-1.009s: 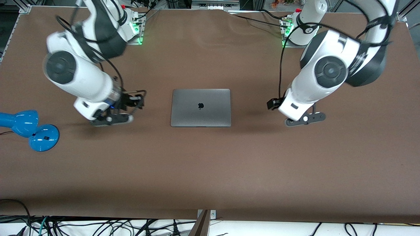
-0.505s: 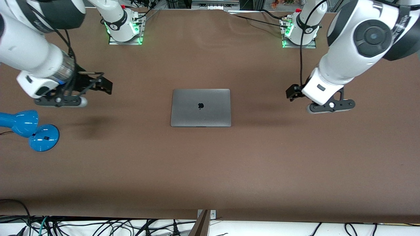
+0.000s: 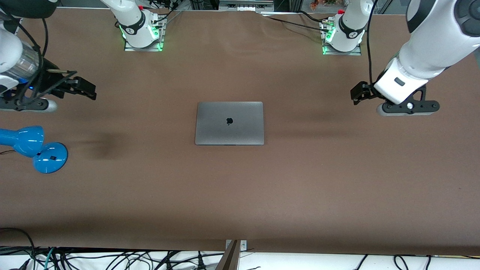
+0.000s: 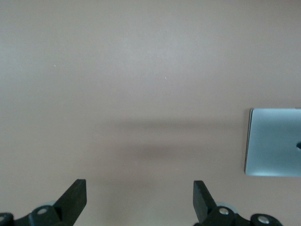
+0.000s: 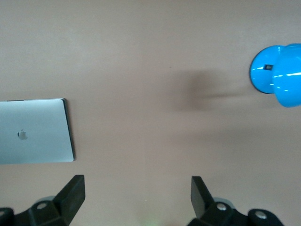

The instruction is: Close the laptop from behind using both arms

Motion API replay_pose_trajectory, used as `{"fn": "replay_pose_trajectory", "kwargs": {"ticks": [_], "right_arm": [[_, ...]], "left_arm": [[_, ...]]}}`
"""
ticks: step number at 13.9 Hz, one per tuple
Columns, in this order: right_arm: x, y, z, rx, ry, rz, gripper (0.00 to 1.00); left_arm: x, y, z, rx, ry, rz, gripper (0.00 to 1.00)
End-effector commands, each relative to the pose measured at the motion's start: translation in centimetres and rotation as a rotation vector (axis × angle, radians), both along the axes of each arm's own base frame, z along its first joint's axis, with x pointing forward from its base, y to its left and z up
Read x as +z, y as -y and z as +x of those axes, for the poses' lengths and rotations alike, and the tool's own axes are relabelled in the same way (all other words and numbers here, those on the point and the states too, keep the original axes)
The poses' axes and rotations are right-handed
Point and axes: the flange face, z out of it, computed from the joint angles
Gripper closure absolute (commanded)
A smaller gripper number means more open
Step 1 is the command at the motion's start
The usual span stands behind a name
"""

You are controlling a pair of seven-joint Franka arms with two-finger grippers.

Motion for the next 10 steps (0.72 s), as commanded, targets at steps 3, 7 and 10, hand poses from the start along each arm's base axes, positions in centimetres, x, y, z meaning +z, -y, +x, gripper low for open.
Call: {"fn": "replay_pose_trajectory", "kwargs": {"ticks": [3,7,10], "right_arm": [[1.6,1.7,-1.8,0.003,-0.024,-0.012,0.0],[1.6,3.3,-1.7,0.07,-0.028,0.002,0.0],[2.3,3.0,-2.1,0.069,-0.015,0.008,0.0]], "left_arm": [[1.3,-4.0,-3.6,-0.09,0.008,-0.032,0.0],[1.8,-4.6,-3.8,-0.119,0.018,-0.044,0.0],[1.8,-5.1,-3.4,-0.099,0.02,-0.082,0.0]]}}
